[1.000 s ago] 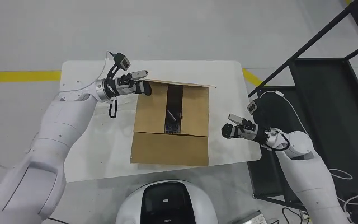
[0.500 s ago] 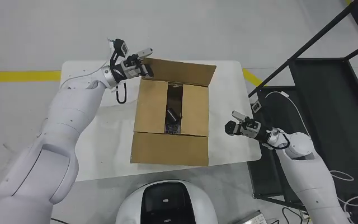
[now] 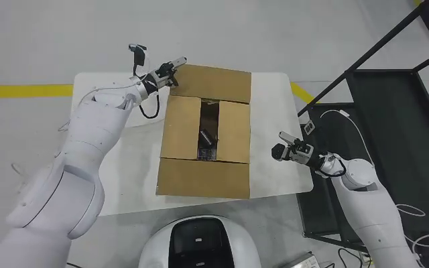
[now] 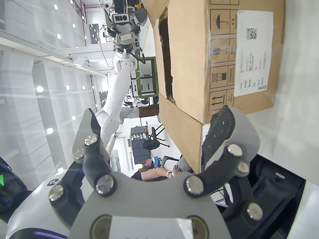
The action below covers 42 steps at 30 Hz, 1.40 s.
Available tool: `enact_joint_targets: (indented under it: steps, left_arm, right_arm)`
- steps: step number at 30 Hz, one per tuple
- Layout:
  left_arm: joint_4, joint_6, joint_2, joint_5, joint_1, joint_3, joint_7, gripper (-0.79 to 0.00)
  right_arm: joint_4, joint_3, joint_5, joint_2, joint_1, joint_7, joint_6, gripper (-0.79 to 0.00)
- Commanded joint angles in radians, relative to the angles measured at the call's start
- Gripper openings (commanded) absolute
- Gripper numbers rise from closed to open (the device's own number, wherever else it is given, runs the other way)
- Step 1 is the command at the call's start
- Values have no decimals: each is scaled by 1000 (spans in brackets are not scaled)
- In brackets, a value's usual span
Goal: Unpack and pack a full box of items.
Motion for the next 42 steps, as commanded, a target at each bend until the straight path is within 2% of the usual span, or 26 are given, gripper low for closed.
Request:
enact_joint_targets:
  steps: [1,8,15,20,25,27,33,38,42]
  left_arm:
    - [4,12,-6,18,2,1,20,0]
    - [26,61,-18,69,-5,2,63,0]
    - [29,81,-25,210,-23,39,73,0]
    - [26,58,-28,274,-34,53,15,0]
    - [37,46,-25,240,-42,27,-114,0]
    - [47,60,-21,220,-46,14,-162,0]
    - [64,50,-4,226,-47,-4,-214,0]
    - [81,-11,21,118,-50,-75,-146,0]
    - [78,-70,51,24,-57,-135,-227,0]
  right_arm:
    - [2,0,1,0,1,-1,1,0]
    - [5,-1,-4,0,2,-6,0,0]
    - [4,-4,-8,-1,5,-8,-2,0]
    - [4,-8,-6,-2,6,-7,-3,0]
    - [3,-14,-7,-2,8,-3,-6,0]
    - [2,-17,-8,-3,8,-1,-6,0]
    - [-3,-26,-13,-3,12,5,-6,0]
    - [-23,-40,-44,-4,22,5,-12,0]
    - [-65,-65,-126,-4,46,-24,4,0]
